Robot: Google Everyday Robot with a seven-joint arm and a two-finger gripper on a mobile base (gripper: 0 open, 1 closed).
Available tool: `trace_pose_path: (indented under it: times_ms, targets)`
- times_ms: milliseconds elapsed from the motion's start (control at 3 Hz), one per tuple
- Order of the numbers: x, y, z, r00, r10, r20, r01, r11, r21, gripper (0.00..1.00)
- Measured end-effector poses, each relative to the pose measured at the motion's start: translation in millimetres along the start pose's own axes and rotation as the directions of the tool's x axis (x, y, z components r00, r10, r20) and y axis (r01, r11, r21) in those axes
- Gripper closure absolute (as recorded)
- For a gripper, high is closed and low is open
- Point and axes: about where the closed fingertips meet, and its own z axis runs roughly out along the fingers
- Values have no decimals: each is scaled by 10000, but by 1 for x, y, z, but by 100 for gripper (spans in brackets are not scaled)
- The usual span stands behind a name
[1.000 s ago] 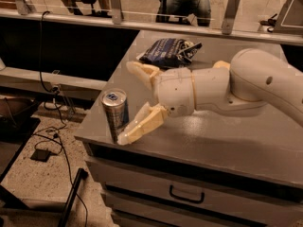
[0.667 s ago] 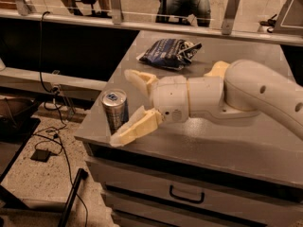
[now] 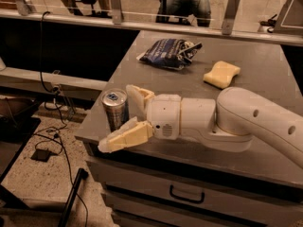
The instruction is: Knock redbull can over
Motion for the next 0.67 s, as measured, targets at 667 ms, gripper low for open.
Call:
trace_pose_path:
  times_ms: [667]
  targets:
    - [-14,4,-2,9907,-1238,569,1249,9921,-153,0]
